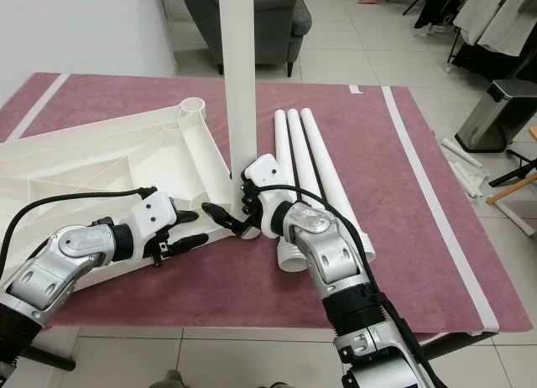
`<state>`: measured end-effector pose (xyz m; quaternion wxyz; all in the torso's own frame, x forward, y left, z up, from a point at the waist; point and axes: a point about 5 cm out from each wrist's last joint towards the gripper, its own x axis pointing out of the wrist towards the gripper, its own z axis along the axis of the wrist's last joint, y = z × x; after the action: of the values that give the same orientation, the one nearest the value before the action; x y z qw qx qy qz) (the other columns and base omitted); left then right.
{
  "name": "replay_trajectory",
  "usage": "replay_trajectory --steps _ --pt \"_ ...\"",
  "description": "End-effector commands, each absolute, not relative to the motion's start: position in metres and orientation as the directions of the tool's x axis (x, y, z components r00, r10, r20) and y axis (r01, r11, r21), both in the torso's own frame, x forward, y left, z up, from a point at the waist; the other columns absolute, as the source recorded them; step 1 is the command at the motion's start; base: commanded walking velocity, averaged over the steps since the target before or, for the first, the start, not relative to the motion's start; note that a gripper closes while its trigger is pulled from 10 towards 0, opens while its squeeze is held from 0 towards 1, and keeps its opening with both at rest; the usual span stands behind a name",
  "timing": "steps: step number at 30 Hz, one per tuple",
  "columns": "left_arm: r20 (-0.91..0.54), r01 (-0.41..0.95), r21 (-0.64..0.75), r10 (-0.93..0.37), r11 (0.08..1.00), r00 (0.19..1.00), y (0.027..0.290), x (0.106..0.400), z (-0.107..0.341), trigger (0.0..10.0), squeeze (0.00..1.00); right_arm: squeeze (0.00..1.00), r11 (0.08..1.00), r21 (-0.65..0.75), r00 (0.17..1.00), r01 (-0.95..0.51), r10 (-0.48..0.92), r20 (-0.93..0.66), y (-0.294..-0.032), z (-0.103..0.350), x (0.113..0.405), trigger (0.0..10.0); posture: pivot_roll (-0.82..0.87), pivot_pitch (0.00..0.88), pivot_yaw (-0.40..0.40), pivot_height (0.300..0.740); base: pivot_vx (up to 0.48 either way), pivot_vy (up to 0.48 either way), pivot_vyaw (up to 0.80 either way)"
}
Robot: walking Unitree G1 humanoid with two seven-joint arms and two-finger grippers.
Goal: Building children table
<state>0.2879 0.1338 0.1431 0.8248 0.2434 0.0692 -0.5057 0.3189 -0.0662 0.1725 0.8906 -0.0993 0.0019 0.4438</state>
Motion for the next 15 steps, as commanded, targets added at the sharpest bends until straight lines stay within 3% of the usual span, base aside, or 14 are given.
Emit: replay_trajectory --steps 1,15 --pt "-0.400 0.926 0.287 -0.848 0.244 0.347 0.1296 0.2814 0.1427 10.0 0.00 0.00 0.546 -0.179 0.564 -0.818 0.822 -0.070 -0.0551 0.1779 0.3154 10.0 0.10 0.203 -0.004 0.740 0.000 0.000 0.00" --pt "-0.400 0.926 0.287 -0.848 0.244 0.347 0.1296 0.2814 0.1427 10.0 0.00 0.00 0.546 -0.179 0.564 -0.818 0.822 -0.070 -0.0551 0.1779 0.3154 10.0 0.10 0.203 -0.004 0.740 0.000 0.000 0.00"
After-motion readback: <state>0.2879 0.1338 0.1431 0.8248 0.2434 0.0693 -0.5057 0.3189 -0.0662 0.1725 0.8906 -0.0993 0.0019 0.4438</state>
